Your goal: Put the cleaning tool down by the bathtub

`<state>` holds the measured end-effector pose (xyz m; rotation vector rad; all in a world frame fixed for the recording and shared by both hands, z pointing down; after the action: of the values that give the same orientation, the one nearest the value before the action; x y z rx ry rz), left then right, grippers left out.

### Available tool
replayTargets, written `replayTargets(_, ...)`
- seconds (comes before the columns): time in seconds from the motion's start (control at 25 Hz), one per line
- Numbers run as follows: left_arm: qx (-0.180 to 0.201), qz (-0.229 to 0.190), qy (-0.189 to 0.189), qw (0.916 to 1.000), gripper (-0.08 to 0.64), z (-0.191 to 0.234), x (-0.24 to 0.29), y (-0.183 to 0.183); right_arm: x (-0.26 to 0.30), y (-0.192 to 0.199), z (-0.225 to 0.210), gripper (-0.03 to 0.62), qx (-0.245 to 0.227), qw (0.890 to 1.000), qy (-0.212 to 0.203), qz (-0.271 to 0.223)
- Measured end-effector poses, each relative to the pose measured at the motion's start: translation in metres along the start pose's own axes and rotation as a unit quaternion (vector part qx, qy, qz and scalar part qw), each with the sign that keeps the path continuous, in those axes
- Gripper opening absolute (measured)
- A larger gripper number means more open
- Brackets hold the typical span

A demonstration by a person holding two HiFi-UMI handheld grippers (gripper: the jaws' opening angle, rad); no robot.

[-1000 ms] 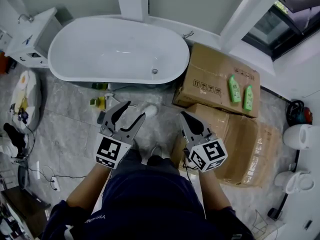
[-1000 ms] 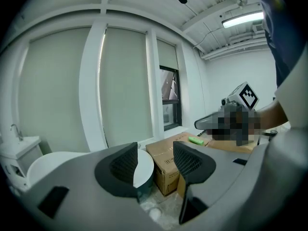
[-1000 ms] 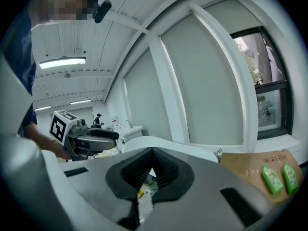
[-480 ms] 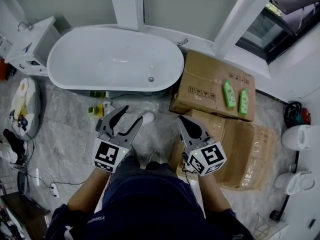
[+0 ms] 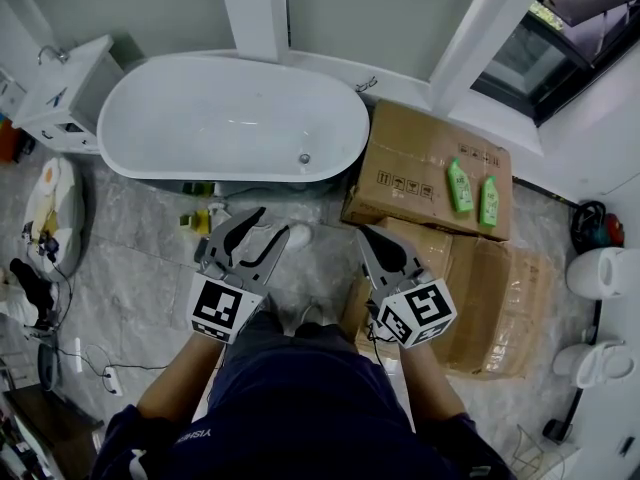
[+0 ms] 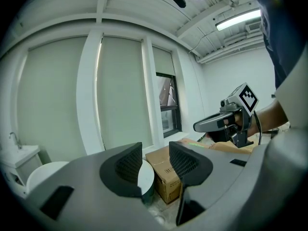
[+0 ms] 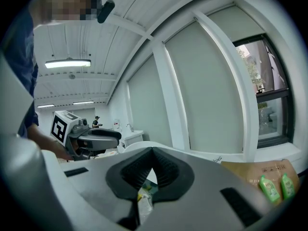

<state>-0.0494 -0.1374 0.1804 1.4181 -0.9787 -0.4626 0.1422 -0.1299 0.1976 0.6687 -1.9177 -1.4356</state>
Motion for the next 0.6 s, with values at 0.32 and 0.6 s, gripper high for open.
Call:
replayTargets(0.32,-0.002,-0.014,0.004,0.9999,0.127,-0.006,-0.005,-0.004,-0.002,-0.006,0.009,0.005,-0.007,1.0,-0.006,-0.005)
replayTargets(0.6,-0.01,-0.025,0.008,0.9996,0.071,-0.011,-0.009,-0.005,-0.005,-0.006,0.014,0.005,-0.006,1.0,-0.004,-0.005)
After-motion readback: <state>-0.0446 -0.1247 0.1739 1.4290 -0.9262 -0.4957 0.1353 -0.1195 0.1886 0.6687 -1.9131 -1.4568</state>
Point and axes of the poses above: the fingertips, and each gripper's own axes: x forward along the fingers, z to its left, y out of its underside, the point moved 5 cm from there along -x, backward along the fingers, and after that the axes turned 3 degrees about -y, right-handed, at the moved point
